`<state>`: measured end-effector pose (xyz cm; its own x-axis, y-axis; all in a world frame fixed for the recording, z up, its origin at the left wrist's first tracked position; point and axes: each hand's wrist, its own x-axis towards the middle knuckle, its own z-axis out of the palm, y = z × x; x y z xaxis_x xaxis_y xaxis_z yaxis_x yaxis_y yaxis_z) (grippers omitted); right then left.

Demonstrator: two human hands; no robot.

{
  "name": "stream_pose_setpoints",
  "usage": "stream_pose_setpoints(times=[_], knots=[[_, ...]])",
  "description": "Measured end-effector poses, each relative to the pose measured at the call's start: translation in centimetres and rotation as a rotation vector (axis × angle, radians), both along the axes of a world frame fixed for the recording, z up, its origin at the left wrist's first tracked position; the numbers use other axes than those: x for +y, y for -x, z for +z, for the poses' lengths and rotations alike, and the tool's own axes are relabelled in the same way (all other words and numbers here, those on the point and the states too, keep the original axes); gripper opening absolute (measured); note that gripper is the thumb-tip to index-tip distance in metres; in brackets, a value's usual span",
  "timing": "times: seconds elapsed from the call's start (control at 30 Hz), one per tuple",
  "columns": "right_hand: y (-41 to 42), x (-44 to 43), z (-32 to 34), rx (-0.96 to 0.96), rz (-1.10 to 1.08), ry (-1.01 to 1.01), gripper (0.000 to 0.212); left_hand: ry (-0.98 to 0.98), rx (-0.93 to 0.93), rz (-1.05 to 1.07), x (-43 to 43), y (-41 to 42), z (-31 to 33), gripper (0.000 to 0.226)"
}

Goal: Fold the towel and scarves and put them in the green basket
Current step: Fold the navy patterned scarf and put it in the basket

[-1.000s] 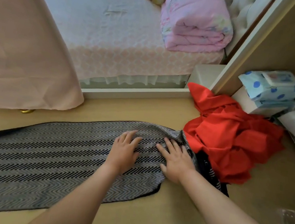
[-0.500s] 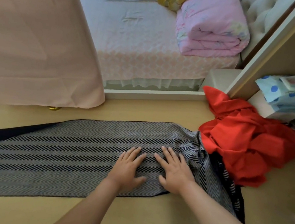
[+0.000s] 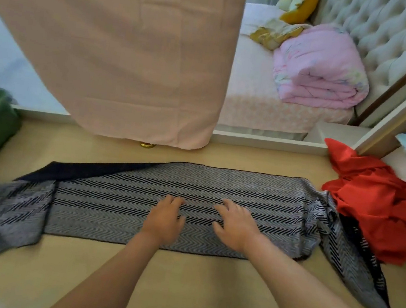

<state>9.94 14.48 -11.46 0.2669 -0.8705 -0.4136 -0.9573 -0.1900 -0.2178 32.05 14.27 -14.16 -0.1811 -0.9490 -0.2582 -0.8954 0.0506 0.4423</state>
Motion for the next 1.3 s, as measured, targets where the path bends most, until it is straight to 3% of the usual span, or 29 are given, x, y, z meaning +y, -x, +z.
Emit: stream_pose_setpoints(times=[0.27, 0.5, 0.6, 0.9, 1.13, 1.23, 1.3], knots=[[-19.0, 0.3, 1.9, -0.154, 0.073, -0.021, 0.052, -0.055, -0.034, 0.151, 3.0, -19.6, 2.3, 0.045], [-30.4, 0.4, 1.0, -0.259, 0.097, -0.088, 0.045, -0.059, -0.141, 0.283, 4.6, -30.0, 2.6, 0.038], [-33.6, -0.6, -0.1, -0.281, 0.108, -0.093, 0.044, -0.045, -0.142, 0.354, 3.9, -33.2, 2.1, 0.032], [-41.9, -9.0, -4.1, -0.297, 0.15, -0.059, 0.044, -0.137, -0.232, 0.399, -2.5, -40.6, 1.1, 0.053], [-45.7, -13.5, -6.5, -0.177, 0.222, 0.033, 0.05, -0.19, -0.43, 0.334, -6.9, -44.3, 0.0, 0.034], [-46.5, -14.2, -6.9, -0.21, 0.193, 0.145, 0.03, -0.173, -0.495, 0.284, -7.7, -45.0, 0.1, 0.013], [-46.9, -14.6, -6.6, -0.242, 0.128, 0.236, 0.024, -0.144, -0.513, 0.286, -8.3, -45.2, 0.3, 0.013]])
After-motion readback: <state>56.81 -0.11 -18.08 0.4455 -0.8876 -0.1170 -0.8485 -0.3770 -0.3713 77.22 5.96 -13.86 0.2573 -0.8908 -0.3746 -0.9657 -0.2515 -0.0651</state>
